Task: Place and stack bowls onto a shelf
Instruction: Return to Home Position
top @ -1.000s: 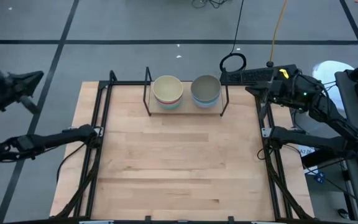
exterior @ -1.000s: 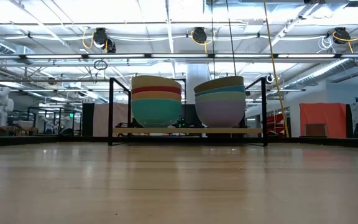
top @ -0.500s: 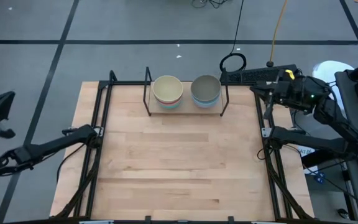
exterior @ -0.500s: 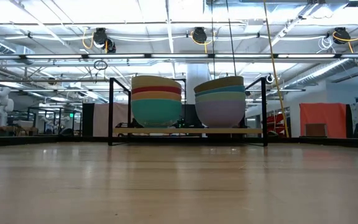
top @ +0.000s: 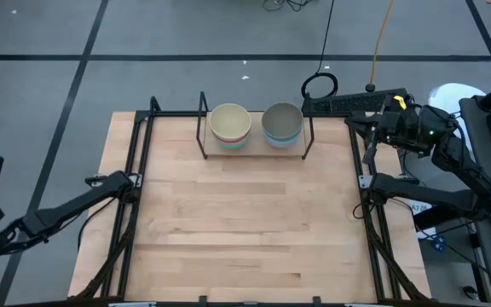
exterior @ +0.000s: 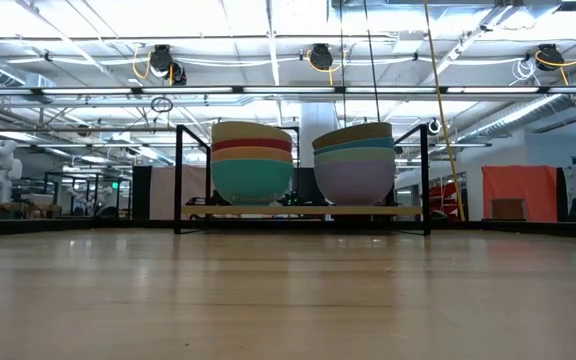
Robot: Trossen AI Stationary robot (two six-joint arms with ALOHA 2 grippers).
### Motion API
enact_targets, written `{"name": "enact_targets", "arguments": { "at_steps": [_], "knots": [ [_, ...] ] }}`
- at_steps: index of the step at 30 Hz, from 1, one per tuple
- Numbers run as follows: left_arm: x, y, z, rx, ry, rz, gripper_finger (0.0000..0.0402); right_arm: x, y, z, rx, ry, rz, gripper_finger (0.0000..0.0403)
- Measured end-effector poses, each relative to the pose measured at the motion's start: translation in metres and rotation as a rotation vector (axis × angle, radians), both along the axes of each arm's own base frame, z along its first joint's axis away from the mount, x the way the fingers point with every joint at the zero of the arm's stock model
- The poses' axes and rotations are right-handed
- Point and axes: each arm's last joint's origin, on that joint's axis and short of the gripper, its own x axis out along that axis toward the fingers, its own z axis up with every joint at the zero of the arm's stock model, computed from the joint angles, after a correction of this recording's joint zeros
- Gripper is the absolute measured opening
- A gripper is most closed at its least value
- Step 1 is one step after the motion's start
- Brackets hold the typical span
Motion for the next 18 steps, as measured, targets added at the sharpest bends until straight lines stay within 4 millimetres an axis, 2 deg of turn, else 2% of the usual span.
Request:
{"name": "enact_targets", "arguments": {
  "at_steps": [6, 11, 18],
  "knots": [
    [-0.014, -0.016, -0.015, 0.043, -0.040, -0.006, 0.0019, 0.000, 0.000, 0.000, 0.001, 0.002, 0.000, 0.0000],
    [-0.026, -0.029, -0.030, 0.072, -0.084, -0.012, 0.0009, 0.000, 0.000, -0.004, 0.019, 0.037, 0.000, 0.0000],
    [-0.048, -0.053, -0.062, 0.134, -0.168, -0.022, 0.0015, -0.006, 0.003, -0.012, 0.074, 0.104, -0.002, 0.0000]
  ]
}}
